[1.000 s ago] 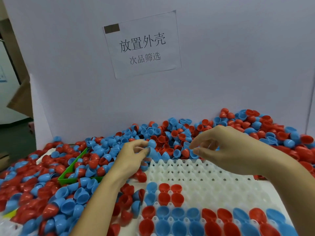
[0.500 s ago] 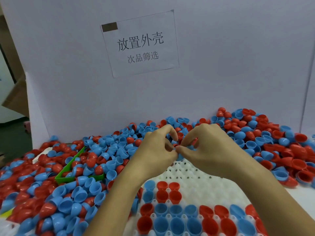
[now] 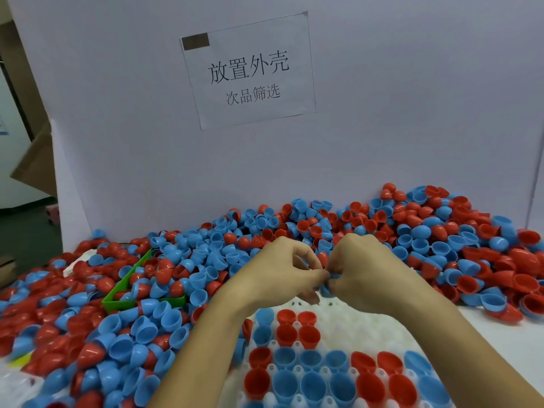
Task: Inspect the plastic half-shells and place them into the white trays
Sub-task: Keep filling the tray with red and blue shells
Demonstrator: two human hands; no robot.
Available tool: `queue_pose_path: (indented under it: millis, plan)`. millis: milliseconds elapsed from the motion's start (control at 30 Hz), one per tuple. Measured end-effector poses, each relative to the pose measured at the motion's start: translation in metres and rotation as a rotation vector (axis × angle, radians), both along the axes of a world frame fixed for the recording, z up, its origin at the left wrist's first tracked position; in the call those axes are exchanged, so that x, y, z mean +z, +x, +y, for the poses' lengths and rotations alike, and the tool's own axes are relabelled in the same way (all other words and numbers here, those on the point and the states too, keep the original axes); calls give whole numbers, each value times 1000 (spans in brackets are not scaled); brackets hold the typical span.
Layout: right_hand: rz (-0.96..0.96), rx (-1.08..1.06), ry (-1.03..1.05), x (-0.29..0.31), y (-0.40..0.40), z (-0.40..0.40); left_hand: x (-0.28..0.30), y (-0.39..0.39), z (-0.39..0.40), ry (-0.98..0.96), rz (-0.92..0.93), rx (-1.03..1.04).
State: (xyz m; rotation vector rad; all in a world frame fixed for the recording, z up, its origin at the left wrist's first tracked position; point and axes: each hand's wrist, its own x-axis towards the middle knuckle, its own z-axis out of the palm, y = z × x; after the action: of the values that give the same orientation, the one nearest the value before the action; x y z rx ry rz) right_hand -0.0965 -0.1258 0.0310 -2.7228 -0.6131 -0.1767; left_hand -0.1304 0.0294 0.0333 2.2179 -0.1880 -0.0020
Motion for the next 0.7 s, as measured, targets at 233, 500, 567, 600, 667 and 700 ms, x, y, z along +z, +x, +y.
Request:
queue_pose_path:
  millis: [233,500,567,600,667,700]
  plan:
    - [159,127,-161,-10,0,1,6,1,71,-81,-196,482]
    - [209,73,-343,-24,-3,8,-6,-1,130,124,-287,872]
    - [220,61,-364,-28,-3,10,-11,1,128,234,-204,855]
    - [221,58,-367,-29,-3,10,-13,1,126,292,-152,836]
    - [219,50,-370,-30,-4,10,-18,2,121,374,-67,797]
    - [216,46,-370,-30,-4,10,-19,2,119,397,-36,781]
